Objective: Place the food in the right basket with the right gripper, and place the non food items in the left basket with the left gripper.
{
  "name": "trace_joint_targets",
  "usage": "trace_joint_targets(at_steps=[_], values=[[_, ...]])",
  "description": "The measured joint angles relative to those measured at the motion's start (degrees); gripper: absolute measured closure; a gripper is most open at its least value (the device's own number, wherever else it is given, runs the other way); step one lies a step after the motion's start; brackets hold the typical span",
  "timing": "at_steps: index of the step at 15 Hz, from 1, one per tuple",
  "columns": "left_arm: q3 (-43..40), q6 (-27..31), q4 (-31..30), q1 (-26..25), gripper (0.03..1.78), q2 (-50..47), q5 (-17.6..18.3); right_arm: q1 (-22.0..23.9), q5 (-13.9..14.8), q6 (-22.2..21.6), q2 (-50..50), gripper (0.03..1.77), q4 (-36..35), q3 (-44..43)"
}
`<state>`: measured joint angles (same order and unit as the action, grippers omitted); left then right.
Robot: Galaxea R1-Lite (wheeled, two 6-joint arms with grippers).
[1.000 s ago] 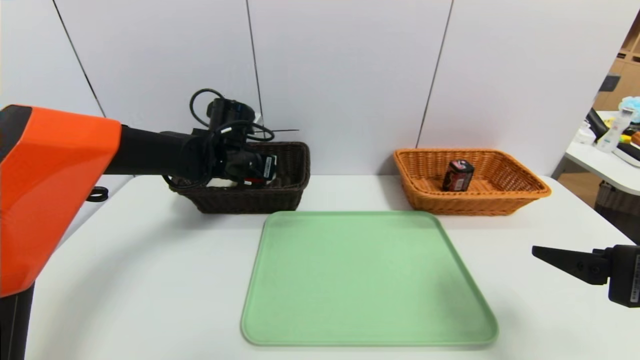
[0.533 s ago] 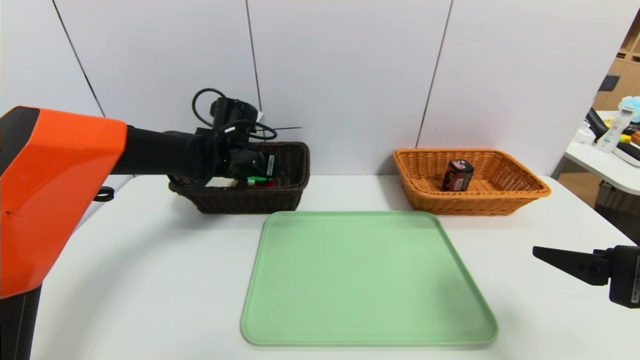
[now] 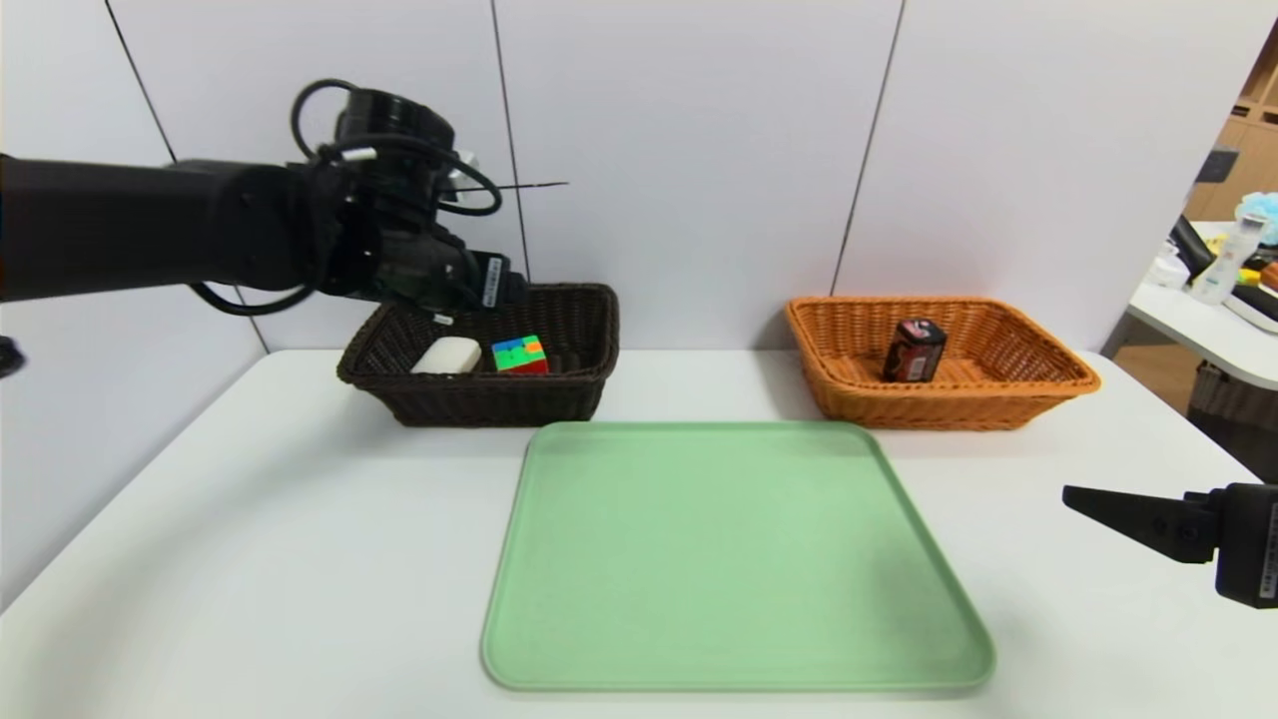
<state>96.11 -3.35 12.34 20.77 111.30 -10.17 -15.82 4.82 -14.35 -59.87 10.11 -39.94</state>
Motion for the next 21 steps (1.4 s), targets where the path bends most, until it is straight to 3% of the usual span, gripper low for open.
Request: trace_joint_targets(at_steps=[3, 6, 14, 18, 21], values=[[-2.3, 2.6, 14.5, -1.4, 0.18, -10.4, -0.6, 0.3, 0.1, 3.5, -0.4, 0.1, 1.0, 0.2], [-8.0, 5.2, 21.4, -4.6, 0.16, -21.0, -1.1, 0.6, 0.2, 7.9, -1.4, 0.1, 1.0, 0.2], [-30.2, 5.7, 21.9, -10.7, 0.13, -46.6, -3.3, 3.0, 0.8, 8.8, -1.2, 0.1, 1.1, 2.9], [-42.0, 5.8, 19.1, -12.9, 0.12, -57.6, -3.3, 4.3, 0.9, 9.0, 0.2, 0.1, 1.2, 3.3], [-48.7, 5.8, 18.3, -13.9, 0.12, -65.4, -3.4, 6.2, 0.9, 9.2, 3.0, 0.1, 4.3, 3.5]])
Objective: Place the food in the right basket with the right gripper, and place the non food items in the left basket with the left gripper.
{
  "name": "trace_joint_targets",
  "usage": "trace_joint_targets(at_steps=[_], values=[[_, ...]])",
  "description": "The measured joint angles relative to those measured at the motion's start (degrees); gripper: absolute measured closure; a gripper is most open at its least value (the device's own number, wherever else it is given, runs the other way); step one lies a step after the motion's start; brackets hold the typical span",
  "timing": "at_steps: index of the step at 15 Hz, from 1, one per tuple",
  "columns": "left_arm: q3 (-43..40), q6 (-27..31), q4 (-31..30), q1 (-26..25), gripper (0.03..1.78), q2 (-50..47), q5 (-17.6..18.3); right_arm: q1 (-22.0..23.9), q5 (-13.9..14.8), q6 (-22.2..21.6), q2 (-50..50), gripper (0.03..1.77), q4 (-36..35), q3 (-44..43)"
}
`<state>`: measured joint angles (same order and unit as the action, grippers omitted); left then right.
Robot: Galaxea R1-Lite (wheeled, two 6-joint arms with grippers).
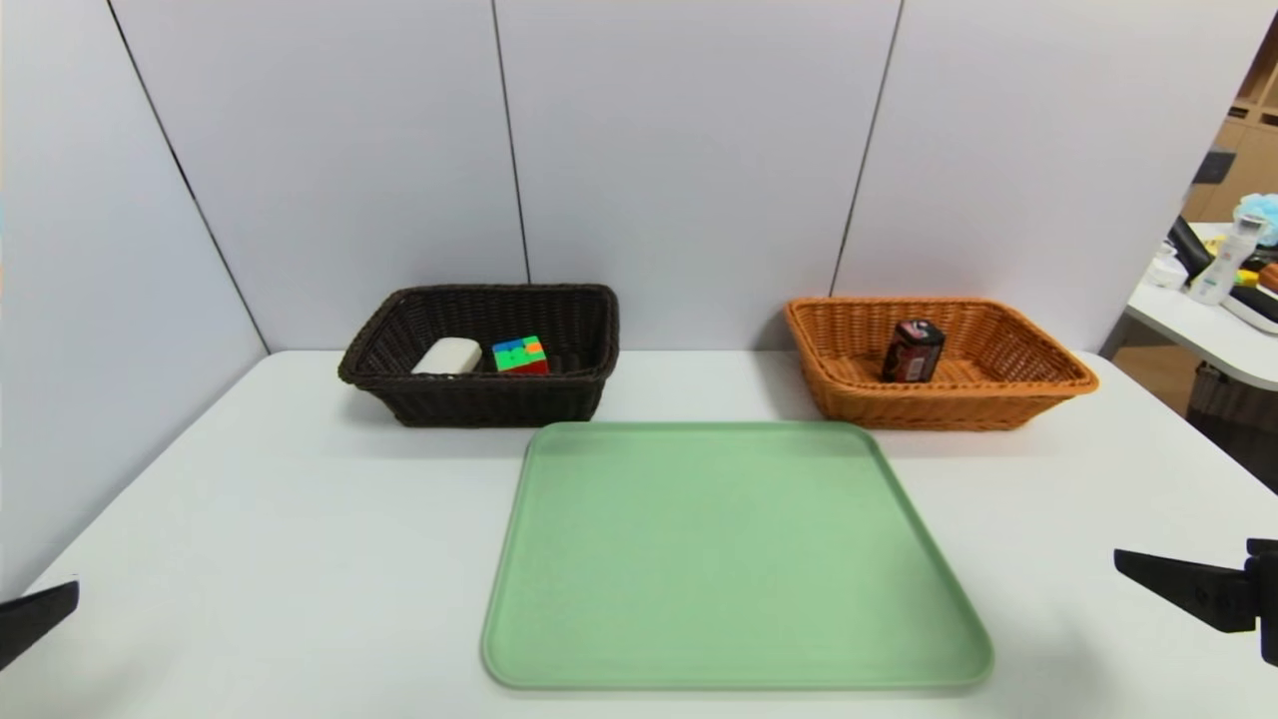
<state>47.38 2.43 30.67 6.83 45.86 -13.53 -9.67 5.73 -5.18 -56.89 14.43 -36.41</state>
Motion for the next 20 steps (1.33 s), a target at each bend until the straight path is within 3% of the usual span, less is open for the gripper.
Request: trace_joint_targets(at_steps=[13, 20], values=[[-16.5, -0.3, -0.2, -4.4, 0.12, -30.4, 0.5, 7.5, -0.1, -0.4, 19.3, 0.1, 3.7, 4.4], [-19.3, 0.1, -0.3, -6.8, 0.12, -39.8, 2.3, 10.1, 0.2, -0.5, 35.5, 0.1, 7.4, 4.9]])
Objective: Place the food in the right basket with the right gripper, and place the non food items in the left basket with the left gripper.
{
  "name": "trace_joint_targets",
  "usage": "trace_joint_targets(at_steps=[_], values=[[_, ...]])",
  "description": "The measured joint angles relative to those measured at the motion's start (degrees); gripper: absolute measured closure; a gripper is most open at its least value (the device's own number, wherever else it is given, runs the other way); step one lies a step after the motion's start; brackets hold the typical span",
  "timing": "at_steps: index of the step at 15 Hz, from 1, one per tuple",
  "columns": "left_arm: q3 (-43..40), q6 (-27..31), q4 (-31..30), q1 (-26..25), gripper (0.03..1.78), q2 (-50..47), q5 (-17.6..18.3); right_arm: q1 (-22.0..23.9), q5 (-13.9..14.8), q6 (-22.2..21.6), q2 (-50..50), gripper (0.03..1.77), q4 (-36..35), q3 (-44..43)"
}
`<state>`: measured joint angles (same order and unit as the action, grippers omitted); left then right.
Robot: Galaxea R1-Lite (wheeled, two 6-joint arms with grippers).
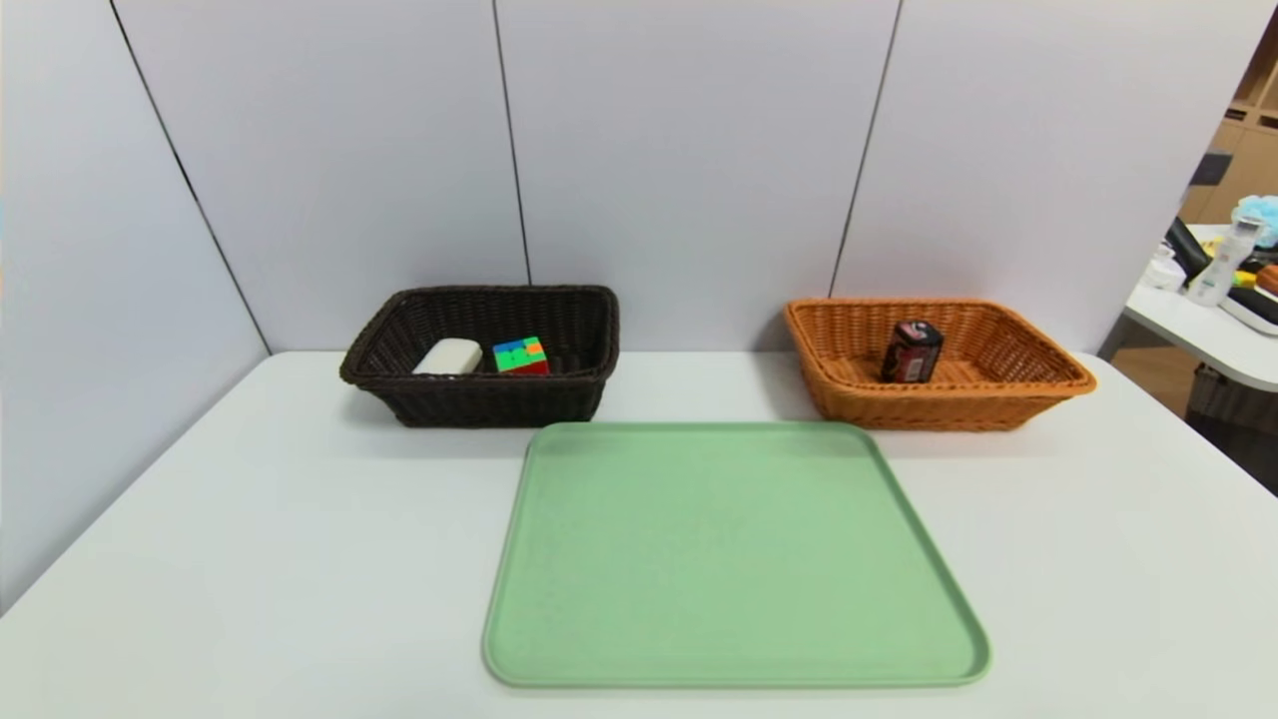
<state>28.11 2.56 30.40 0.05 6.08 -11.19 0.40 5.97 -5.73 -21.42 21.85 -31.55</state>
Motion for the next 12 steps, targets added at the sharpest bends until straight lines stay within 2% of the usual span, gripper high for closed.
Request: trace_joint_targets(at_steps=[3, 6, 9, 12], values=[[-0.1, 0.1, 0.0, 0.1, 0.12, -3.0, 2.0, 0.0, -0.5, 0.4, 6.1, 0.1, 0.1, 0.6], [-0.9, 0.3, -2.2, 0.2, 0.12, -5.4, 3.1, -0.3, -3.9, 1.2, 11.7, 0.1, 0.1, 1.0], [-5.4, 2.2, -11.6, 0.2, 0.12, -6.0, 3.1, -0.5, -5.5, 5.9, 17.7, 0.1, -0.9, 4.7], [-13.4, 5.9, -24.9, 0.2, 0.12, -6.2, 3.1, -0.5, -6.4, 9.1, 20.4, 0.1, -8.9, 11.0]])
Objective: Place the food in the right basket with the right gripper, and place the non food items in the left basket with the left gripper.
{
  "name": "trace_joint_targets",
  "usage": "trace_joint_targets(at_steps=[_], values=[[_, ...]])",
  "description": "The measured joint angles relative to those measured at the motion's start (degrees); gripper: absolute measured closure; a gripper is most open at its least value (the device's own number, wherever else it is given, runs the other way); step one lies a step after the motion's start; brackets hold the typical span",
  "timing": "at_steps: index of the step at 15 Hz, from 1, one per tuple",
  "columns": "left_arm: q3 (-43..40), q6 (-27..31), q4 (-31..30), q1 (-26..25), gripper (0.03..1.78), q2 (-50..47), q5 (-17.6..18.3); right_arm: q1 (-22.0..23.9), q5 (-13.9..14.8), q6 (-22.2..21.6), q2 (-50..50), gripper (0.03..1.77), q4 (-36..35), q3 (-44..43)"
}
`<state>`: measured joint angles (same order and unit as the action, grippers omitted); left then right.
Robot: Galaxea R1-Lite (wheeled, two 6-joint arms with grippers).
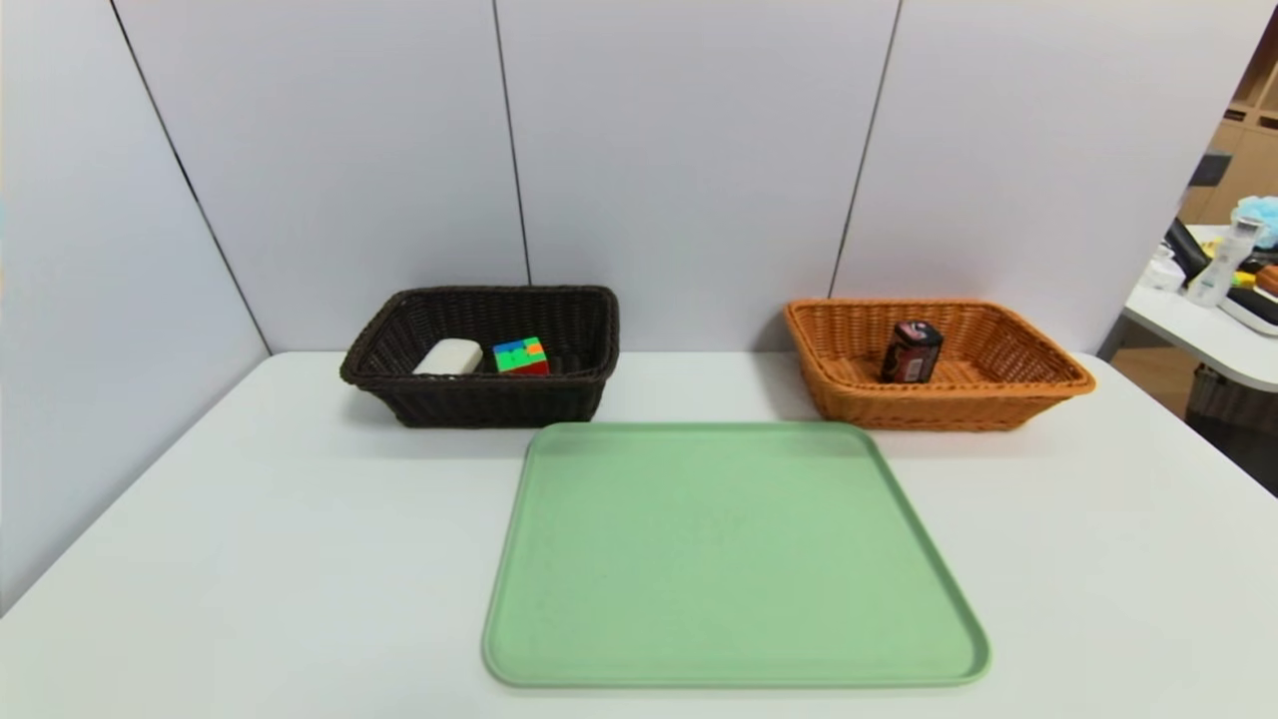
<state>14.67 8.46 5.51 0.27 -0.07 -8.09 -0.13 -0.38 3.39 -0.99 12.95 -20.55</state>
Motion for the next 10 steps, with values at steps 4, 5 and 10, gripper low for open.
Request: trace_joint_targets(at_steps=[4, 5, 10], values=[[-10.1, 1.3, -14.8, 0.0, 0.12, 0.0, 1.8, 0.0, -1.9, 3.9, 1.0, 0.1, -20.3, 14.7], [-12.3, 1.6, -17.1, 0.0, 0.12, 0.0, 3.1, 0.0, -2.8, 4.7, 1.0, 0.1, -25.4, 17.7], [-14.6, 0.0, -8.7, 0.0, 0.12, 0.0, 7.9, 0.0, -4.4, 4.9, 1.1, 0.1, -19.1, 20.4]])
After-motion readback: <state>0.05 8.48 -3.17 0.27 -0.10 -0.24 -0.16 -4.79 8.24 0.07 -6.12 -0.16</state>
